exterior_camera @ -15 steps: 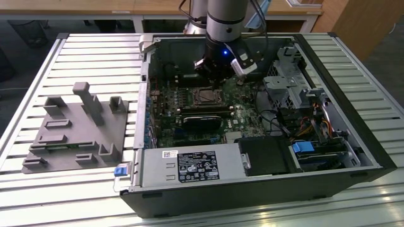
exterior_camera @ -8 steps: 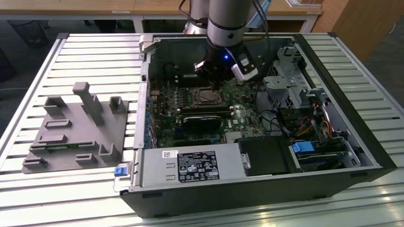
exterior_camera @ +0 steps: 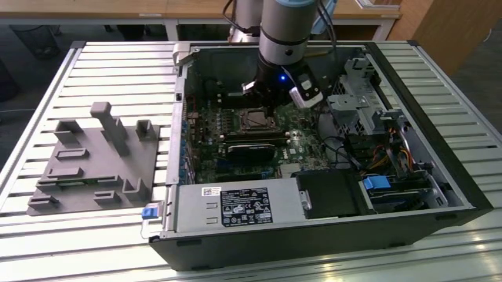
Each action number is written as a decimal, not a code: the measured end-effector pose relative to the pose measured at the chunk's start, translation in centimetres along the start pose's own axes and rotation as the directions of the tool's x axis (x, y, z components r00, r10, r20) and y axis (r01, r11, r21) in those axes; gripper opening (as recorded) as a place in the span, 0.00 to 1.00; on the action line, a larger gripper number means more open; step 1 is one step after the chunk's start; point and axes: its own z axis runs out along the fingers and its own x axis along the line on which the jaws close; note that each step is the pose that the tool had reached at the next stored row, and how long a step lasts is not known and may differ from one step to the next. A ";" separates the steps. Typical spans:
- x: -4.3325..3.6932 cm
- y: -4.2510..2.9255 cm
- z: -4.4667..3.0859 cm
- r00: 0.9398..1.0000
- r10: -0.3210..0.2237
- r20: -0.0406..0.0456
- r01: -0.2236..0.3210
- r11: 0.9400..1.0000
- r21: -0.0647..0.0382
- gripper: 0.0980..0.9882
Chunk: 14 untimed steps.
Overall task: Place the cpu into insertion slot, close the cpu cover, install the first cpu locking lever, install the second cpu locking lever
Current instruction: 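Install the second cpu locking lever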
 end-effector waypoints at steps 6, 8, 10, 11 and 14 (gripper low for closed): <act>0.03 -1.40 -0.22 1.000 0.001 -0.003 -0.001 1.000 -0.006 0.01; 0.12 -1.75 -0.27 1.000 0.001 -0.003 -0.001 1.000 -0.007 0.01; 0.60 -1.89 -0.29 1.000 0.001 -0.003 -0.001 1.000 -0.007 0.01; 0.94 -1.91 -0.30 1.000 0.001 -0.003 -0.001 1.000 -0.008 0.01; 2.08 -2.00 -0.33 1.000 0.001 -0.003 -0.001 1.000 -0.009 0.01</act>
